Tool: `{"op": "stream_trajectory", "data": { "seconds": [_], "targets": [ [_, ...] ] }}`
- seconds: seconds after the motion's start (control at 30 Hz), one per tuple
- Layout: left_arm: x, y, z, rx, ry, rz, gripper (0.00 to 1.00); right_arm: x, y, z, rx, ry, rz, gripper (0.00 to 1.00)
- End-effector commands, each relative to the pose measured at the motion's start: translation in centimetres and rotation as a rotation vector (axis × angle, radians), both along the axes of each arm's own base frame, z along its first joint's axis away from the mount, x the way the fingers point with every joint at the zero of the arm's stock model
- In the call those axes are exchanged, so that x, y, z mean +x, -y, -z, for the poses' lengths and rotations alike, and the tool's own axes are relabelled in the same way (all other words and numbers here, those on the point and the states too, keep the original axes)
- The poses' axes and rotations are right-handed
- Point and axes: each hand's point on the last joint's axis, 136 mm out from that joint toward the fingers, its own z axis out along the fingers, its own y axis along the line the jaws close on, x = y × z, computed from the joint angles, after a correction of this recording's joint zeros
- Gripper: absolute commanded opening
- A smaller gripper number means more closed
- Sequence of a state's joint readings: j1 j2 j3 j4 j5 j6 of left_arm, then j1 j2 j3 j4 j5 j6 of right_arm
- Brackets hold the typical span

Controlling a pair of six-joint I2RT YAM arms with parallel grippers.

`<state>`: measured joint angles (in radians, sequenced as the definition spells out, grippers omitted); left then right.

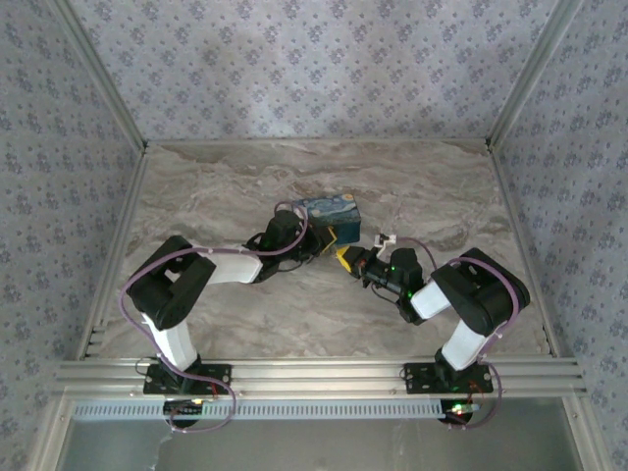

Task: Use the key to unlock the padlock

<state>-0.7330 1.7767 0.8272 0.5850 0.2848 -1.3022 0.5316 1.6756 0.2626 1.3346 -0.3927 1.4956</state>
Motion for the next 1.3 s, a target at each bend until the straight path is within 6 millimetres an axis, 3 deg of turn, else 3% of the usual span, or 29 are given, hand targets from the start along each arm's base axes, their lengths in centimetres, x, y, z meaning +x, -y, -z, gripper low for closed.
{"op": "stream_trajectory", "data": {
  "seconds": [0.0,0.2,0.77,1.27],
  "targets": [
    [-1.1,1.3,-0.7,-0.042,0.002,0.068,0.10,0.3,-0.1,-2.1,0.023,0.090,0.003,0.00],
    [-1.1,1.2,-0.9,-0.046,0.007,0.066,0.10,0.1,0.7,-1.3,0.011,0.069,0.020,0.00],
    [-0.9,0.8,-1.3,-0.054,0.017,0.056,0.10,-0.8,0.4,-1.9,0.013,0.095,-0.027,0.00],
    [-1.0,0.7,-1.9,-0.062,0.027,0.056,0.10,-1.2,-0.4,0.2,-0.022,0.051,-0.049,0.00]
  ]
}}
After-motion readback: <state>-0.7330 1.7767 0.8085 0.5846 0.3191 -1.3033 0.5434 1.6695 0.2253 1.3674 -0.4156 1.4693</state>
